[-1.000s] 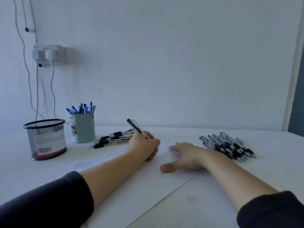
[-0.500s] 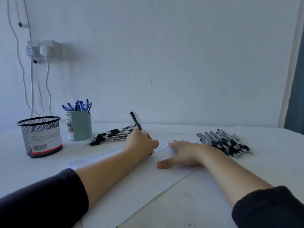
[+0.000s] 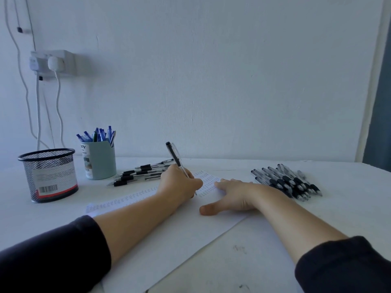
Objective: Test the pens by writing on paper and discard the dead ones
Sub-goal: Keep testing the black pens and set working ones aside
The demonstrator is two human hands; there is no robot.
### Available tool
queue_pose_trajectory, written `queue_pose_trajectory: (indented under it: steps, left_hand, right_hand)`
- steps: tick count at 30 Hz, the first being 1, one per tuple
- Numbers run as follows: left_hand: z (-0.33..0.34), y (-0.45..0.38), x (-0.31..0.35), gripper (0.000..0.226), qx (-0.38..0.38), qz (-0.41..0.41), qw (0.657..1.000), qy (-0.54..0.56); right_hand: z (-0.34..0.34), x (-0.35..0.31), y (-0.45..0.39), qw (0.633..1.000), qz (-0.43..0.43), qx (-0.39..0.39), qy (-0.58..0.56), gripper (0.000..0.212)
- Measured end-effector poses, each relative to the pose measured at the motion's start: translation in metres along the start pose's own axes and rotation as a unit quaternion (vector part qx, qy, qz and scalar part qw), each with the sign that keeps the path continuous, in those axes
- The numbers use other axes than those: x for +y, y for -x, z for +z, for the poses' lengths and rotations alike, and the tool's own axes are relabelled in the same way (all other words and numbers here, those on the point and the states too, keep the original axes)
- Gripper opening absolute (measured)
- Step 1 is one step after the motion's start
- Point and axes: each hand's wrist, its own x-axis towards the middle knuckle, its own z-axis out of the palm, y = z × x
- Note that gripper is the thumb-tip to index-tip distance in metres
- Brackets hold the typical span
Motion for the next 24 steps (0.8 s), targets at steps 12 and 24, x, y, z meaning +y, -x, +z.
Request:
queue_pose_trajectory:
  steps: [12,24]
  left_hand:
    - [0.0010,-0.0007,0.0000,0.013,0.005,0.013,1.000,-0.006]
    - [0.0013,0.0012,0.0017,0.016,0.002,0.018,1.000,-0.010]
  right_hand:
    - [-0.0005,-0.0011,0.0032,1.000,0.001,0.000,-0.004,0.113]
    - [-0.0014,-0.0040,0.0076,1.000,-0.004,-0.001,-0.001,0.108]
